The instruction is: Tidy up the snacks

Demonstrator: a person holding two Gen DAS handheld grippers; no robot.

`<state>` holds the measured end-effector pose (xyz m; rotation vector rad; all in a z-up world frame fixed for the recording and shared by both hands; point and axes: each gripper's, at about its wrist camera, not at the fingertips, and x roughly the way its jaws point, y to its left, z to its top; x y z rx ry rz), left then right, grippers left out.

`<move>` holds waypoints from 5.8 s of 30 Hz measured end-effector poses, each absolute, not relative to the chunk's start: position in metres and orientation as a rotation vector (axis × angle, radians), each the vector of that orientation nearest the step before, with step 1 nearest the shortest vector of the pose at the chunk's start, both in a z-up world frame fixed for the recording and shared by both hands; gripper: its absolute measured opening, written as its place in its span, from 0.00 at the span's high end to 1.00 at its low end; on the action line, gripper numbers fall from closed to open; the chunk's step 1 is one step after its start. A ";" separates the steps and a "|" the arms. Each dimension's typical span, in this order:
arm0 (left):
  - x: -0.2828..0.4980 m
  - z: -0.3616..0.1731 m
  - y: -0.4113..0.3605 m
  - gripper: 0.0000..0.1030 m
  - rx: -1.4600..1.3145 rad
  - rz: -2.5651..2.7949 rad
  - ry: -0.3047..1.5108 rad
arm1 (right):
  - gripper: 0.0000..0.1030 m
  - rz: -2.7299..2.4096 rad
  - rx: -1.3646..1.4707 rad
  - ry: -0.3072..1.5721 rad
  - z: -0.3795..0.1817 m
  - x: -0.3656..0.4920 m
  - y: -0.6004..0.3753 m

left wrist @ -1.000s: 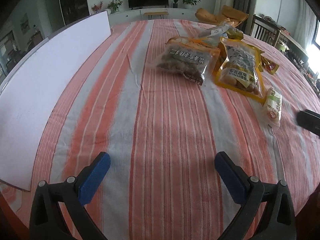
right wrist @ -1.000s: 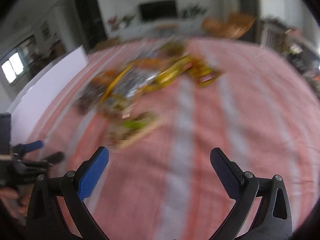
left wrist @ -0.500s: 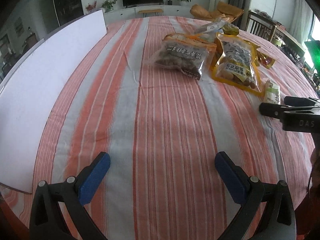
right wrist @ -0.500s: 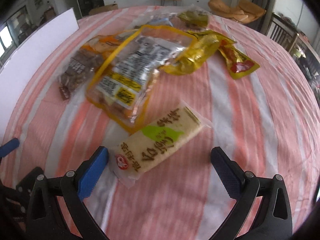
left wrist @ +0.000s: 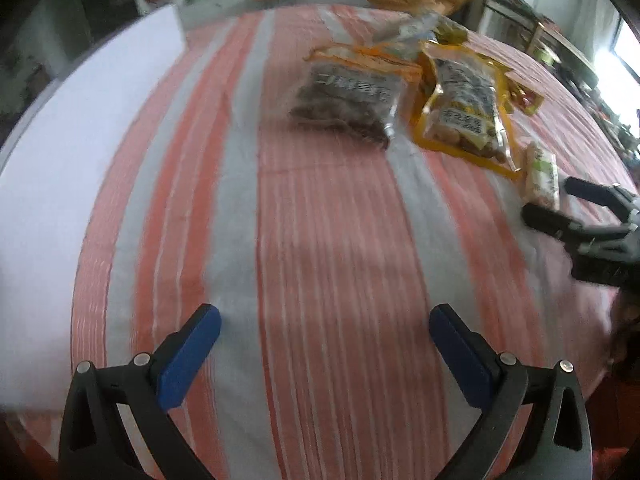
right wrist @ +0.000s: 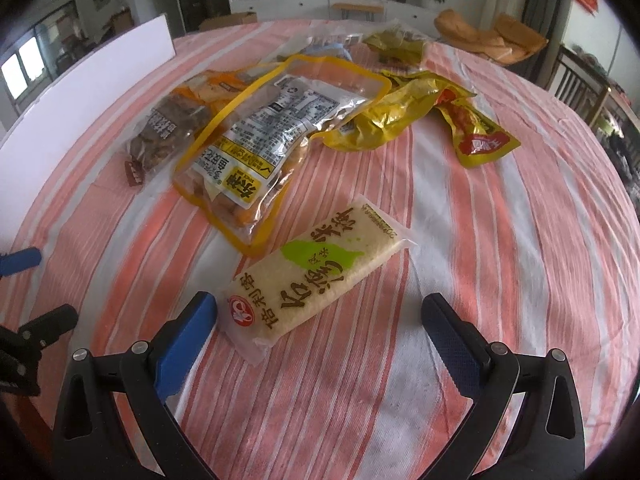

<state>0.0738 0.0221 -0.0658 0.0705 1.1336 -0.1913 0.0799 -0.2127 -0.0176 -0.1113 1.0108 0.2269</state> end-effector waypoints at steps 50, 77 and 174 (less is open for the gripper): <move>0.221 -0.060 -0.023 0.28 0.213 -0.417 1.112 | 0.00 0.236 -0.106 0.963 -0.019 0.077 -0.215; 0.113 -0.068 0.036 0.12 0.184 -0.221 1.091 | 0.02 0.252 0.419 1.258 0.001 0.125 -0.255; 0.226 -0.077 0.007 0.00 0.052 -0.128 0.949 | 0.08 -0.116 0.048 0.948 0.001 0.144 -0.307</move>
